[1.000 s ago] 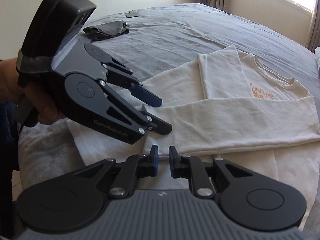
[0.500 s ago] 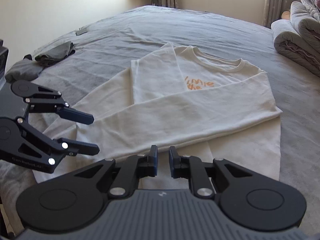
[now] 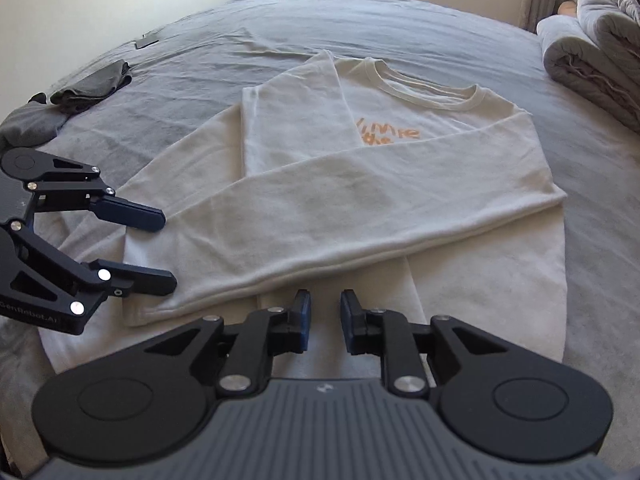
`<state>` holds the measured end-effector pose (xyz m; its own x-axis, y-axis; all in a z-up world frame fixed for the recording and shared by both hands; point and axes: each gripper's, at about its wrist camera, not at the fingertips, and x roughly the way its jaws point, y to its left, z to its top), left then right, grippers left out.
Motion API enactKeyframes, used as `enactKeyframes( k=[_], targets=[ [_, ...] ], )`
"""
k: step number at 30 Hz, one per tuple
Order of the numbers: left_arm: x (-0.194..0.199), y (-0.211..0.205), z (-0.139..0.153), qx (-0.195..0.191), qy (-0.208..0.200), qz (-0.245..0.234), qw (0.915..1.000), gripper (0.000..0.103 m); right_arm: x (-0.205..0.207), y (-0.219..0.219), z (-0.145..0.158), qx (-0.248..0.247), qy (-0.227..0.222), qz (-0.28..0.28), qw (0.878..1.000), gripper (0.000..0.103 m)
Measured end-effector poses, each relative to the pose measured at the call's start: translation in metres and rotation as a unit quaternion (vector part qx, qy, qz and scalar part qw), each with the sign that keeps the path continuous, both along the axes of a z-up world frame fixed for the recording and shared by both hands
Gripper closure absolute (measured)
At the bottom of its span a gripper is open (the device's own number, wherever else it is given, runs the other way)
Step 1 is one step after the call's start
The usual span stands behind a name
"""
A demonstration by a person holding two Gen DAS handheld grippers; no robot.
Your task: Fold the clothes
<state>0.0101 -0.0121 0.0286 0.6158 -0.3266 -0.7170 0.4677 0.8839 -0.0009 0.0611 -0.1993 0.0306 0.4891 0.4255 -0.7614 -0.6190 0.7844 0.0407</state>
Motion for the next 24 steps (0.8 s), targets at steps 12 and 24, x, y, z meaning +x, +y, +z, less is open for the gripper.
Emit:
enactKeyframes(
  k=[12,24],
  targets=[
    [-0.004,0.009,0.004,-0.016,0.017,-0.007,0.9997,0.044,-0.009,-0.023,0.007,-0.008,0.027,0.003,1.000,0.066],
    [-0.009,0.009,0.012,-0.052,0.010,0.001,0.9986,0.043,-0.013,-0.025,0.025,0.019,-0.039,-0.010,0.999,0.066]
  ],
)
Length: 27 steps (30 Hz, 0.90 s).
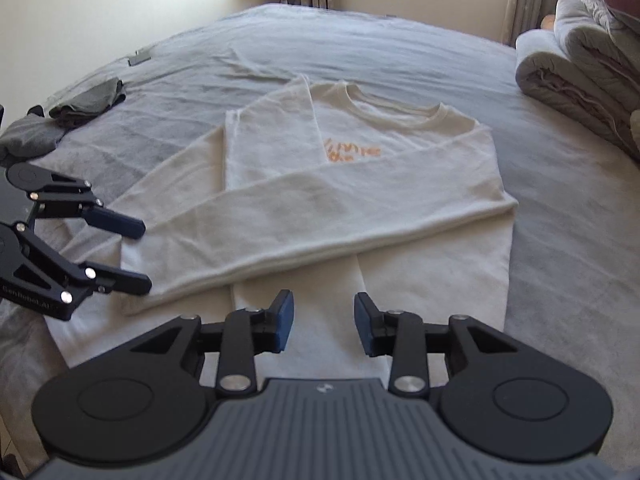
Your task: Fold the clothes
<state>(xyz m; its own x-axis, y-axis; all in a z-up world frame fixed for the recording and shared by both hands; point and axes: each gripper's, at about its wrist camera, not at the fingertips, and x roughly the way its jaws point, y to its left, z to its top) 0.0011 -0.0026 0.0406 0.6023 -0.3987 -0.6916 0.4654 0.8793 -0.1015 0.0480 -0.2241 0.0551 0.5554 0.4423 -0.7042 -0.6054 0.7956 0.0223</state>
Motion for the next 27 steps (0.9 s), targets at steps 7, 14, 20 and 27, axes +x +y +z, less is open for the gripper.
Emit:
enactKeyframes(
  k=[7,14,20,27],
  targets=[
    [-0.004,-0.015,-0.016,0.029,0.000,-0.018,0.9994,0.038,0.009,0.039,-0.008,0.002,-0.029,0.040,0.999,0.066],
    [-0.006,-0.009,-0.013,0.024,0.007,-0.025,0.9994,0.037,0.013,0.035,-0.022,-0.050,0.003,0.062,0.997,0.066],
    [-0.001,0.004,0.000,-0.032,0.035,-0.014,0.9988,0.037,0.019,0.017,-0.012,-0.029,0.020,0.060,0.998,0.064],
    [0.009,0.012,-0.006,-0.086,0.057,0.022,0.9944,0.035,0.048,-0.012,0.004,0.008,-0.042,-0.016,0.999,0.060]
  ],
)
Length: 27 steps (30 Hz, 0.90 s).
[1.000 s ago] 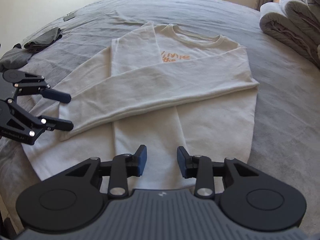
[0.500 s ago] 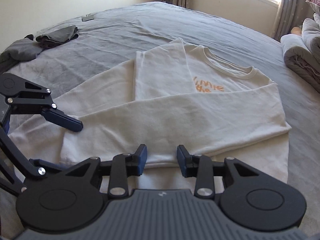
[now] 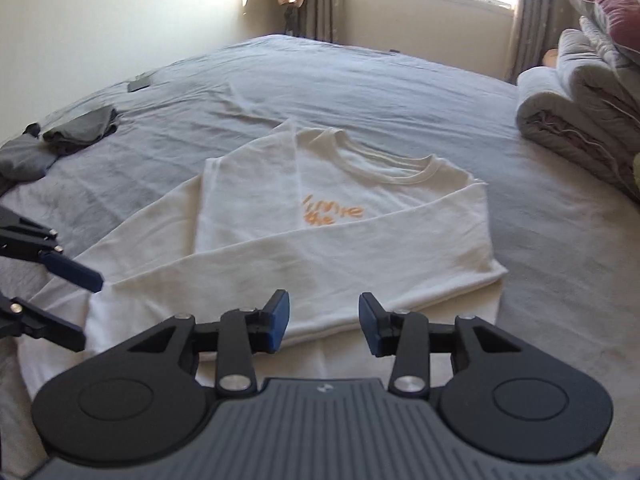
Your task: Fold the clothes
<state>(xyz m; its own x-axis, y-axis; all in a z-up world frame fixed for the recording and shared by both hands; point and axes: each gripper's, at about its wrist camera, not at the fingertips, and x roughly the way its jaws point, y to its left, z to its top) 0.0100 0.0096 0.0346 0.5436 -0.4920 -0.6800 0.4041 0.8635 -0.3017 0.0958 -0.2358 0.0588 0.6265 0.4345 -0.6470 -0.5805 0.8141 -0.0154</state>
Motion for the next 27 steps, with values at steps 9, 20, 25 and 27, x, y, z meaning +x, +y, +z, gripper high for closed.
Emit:
enactKeyframes(
  k=[9,20,25,27],
  targets=[
    [0.007,-0.002,-0.005,0.016,0.011,-0.012,0.9997,0.032,0.059,-0.035,-0.021,-0.001,0.037,-0.077,0.996,0.041],
    [0.017,-0.008,-0.006,0.029,0.018,-0.018,0.9993,0.032,0.105,-0.042,-0.022,0.056,-0.013,-0.124,0.991,0.103],
    [0.015,-0.007,-0.007,0.034,0.012,-0.024,0.9991,0.031,0.127,-0.025,-0.045,-0.010,-0.017,-0.131,0.991,0.103],
    [0.013,-0.010,-0.006,0.042,0.008,-0.028,0.9987,0.031,0.133,-0.025,-0.052,-0.024,-0.024,-0.139,0.990,0.103]
  ],
)
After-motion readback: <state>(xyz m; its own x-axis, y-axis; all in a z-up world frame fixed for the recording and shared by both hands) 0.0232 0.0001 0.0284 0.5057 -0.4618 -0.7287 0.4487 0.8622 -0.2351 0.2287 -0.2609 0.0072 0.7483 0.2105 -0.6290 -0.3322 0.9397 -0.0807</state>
